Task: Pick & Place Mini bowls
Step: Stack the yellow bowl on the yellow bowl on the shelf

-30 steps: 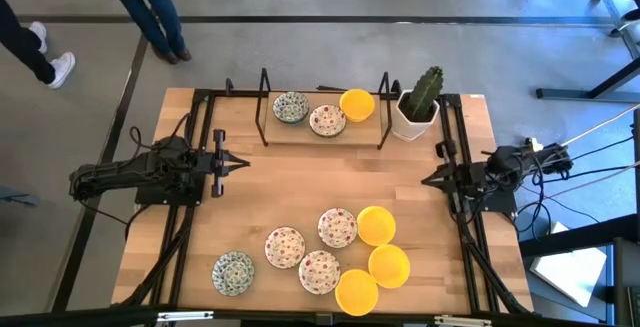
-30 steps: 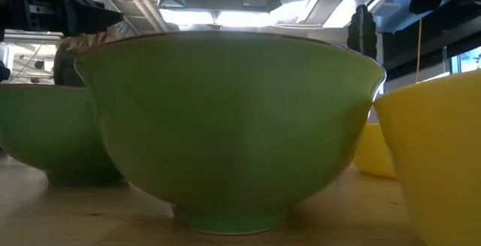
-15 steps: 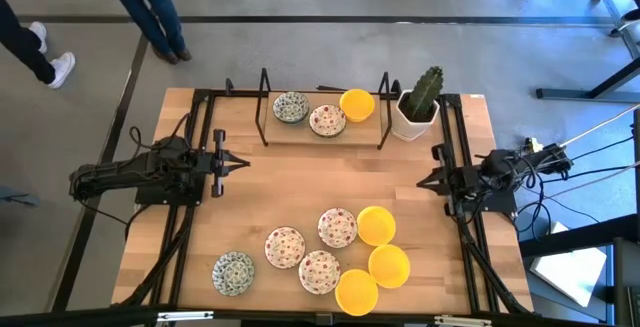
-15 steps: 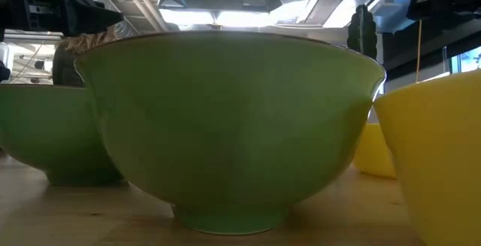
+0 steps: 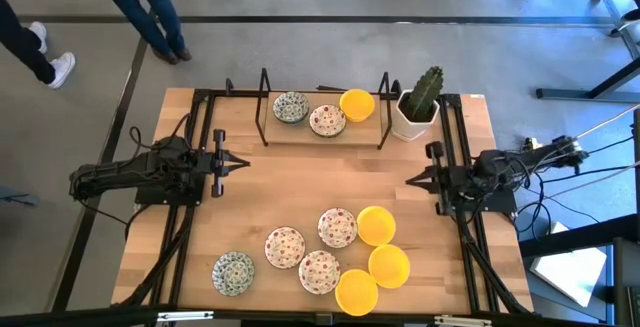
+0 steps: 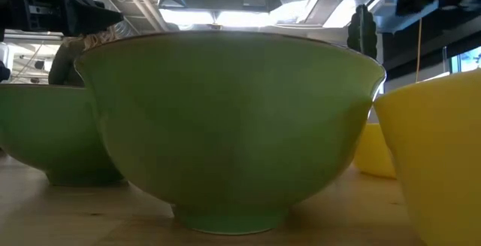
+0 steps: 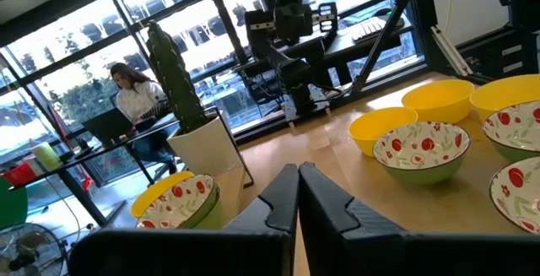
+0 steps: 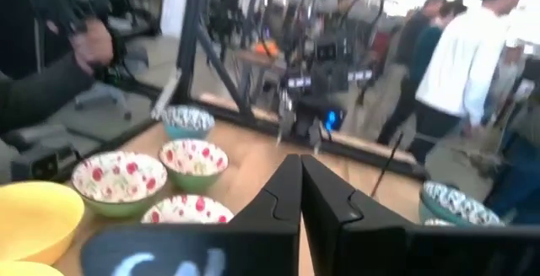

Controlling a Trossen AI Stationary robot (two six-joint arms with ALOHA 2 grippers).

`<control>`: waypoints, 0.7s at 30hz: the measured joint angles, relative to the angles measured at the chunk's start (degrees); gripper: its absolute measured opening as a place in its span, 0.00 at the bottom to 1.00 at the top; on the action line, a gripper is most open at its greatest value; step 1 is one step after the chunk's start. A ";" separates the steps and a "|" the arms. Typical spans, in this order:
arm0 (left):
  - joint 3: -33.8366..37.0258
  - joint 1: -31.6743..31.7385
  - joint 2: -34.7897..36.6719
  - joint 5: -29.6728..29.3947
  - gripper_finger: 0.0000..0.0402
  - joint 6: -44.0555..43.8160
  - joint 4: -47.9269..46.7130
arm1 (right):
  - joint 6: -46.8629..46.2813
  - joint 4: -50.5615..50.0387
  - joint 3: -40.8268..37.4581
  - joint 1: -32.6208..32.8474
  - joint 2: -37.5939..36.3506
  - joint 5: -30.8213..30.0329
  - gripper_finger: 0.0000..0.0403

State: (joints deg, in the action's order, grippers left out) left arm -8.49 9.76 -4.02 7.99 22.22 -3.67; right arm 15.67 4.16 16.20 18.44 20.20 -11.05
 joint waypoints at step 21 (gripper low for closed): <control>-0.02 -0.02 -0.02 -0.02 0.01 -0.42 -0.85 | -28.86 -59.75 51.61 0.24 57.94 -5.63 0.17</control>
State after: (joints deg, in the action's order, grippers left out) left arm -8.51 9.74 -4.03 7.97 21.80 -4.51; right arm -13.18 -55.59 67.80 18.68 78.14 -16.68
